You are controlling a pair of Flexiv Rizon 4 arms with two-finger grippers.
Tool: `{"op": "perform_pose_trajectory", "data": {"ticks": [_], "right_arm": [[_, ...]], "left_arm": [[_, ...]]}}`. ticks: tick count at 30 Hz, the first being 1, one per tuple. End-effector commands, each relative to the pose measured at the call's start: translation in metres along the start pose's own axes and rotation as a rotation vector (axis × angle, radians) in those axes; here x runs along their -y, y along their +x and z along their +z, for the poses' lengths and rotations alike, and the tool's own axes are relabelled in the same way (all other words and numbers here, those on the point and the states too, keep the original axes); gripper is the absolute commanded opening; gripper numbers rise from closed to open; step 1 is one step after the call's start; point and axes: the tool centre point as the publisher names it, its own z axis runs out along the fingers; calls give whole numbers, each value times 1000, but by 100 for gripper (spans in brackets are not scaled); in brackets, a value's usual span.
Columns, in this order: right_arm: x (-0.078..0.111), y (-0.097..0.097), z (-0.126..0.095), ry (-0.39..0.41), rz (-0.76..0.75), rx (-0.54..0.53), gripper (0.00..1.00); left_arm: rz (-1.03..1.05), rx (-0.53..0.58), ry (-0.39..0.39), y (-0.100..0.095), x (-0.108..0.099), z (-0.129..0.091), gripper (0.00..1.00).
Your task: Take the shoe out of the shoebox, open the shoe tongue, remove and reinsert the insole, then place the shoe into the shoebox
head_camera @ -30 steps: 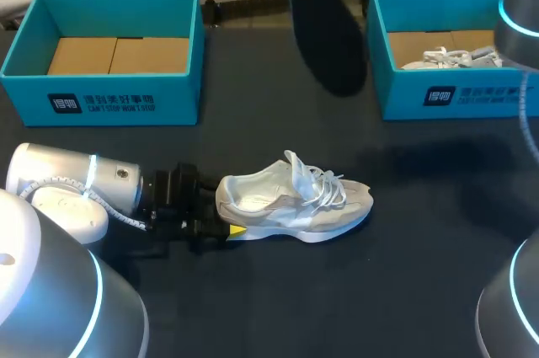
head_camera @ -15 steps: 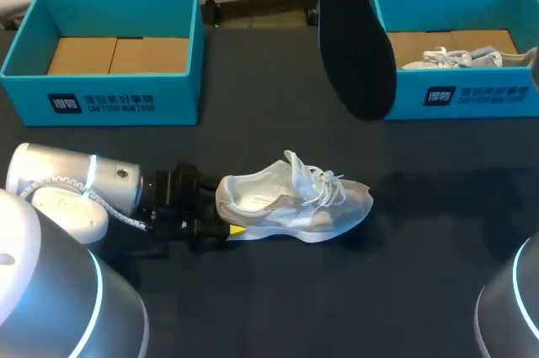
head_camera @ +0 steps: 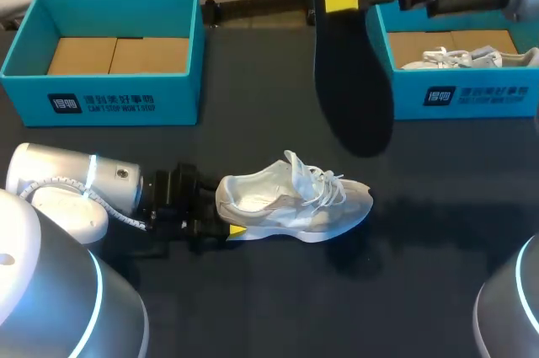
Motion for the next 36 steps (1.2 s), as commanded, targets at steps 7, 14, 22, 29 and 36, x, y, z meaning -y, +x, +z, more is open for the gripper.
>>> {"op": "perform_pose_trajectory", "data": {"ticks": [7,14,22,29,36], "right_arm": [[22,9,4,-73,24,-17,0],[34,12,10,-85,31,-18,0],[36,24,8,-111,21,-8,0],[34,38,11,-113,-2,-18,0],[39,47,12,-92,-1,-14,0]], "left_arm": [[0,0,-4,0,-1,1,0],[0,0,-4,0,-1,1,0],[0,0,-4,0,-1,1,0],[0,0,-4,0,-1,1,0],[0,0,-4,0,-1,1,0]]}}
